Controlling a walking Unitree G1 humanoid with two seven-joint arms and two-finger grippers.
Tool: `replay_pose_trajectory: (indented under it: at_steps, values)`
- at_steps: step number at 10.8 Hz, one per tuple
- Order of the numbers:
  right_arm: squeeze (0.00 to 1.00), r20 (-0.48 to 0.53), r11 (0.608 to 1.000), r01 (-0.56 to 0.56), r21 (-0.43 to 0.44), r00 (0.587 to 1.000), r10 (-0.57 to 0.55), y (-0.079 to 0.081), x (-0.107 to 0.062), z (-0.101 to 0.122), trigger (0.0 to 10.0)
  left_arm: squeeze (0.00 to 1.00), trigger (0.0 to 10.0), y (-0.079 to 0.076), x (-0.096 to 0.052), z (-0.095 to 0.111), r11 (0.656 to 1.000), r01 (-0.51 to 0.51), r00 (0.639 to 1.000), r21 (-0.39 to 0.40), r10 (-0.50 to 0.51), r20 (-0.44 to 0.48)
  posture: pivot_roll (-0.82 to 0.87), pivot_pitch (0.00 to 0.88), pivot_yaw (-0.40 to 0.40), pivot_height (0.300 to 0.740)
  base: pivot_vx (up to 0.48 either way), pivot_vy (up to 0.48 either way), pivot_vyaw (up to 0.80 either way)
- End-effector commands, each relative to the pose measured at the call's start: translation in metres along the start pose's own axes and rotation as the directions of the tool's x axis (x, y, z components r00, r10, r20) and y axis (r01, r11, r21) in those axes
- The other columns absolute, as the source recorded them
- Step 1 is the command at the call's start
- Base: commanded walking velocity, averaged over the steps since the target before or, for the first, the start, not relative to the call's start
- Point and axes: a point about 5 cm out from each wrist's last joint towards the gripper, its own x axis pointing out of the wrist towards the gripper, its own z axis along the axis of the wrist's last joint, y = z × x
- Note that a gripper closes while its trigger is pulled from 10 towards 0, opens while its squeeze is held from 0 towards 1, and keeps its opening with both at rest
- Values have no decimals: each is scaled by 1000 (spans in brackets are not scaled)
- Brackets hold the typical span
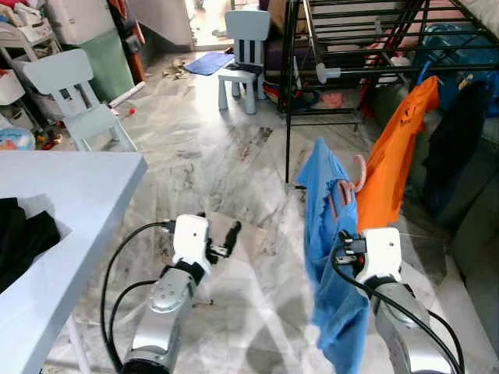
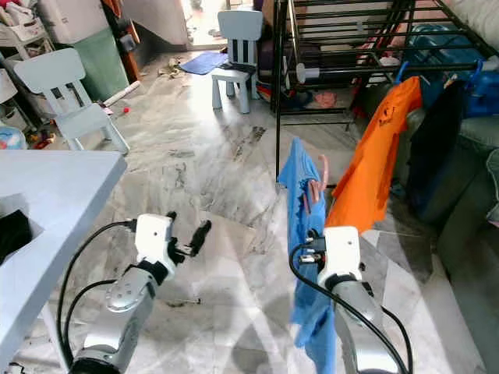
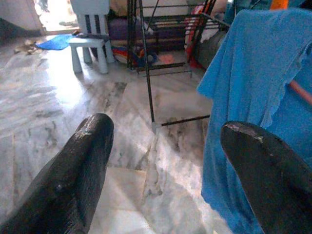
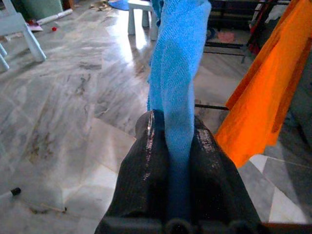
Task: Hang hanger
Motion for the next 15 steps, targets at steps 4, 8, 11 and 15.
replay_pose_trajectory:
  at_steps: [4,8,11,15]
  values:
    - [0,44,1000,-4,-29,999,6,0,3,10,10000,0,10000,1,2,0,1000,13,1000,4,-13,-6,-118,0,68,740,0,-313,800]
    - [0,35,999,-15,-42,999,17,3,0,7,10000,0,10000,-4,0,-3,1000,20,1000,-1,-20,-15,-122,0,68,740,0,-329,117]
    - [0,28,999,-17,-45,999,19,3,0,6,10000,0,10000,-2,1,-4,1000,10,1000,10,-10,-21,-124,0,69,740,0,-324,0]
    - [0,18,999,-23,-47,1000,24,5,0,5,10000,0,10000,1,1,-8,998,-60,997,13,60,-50,-123,3,68,740,0,0,0]
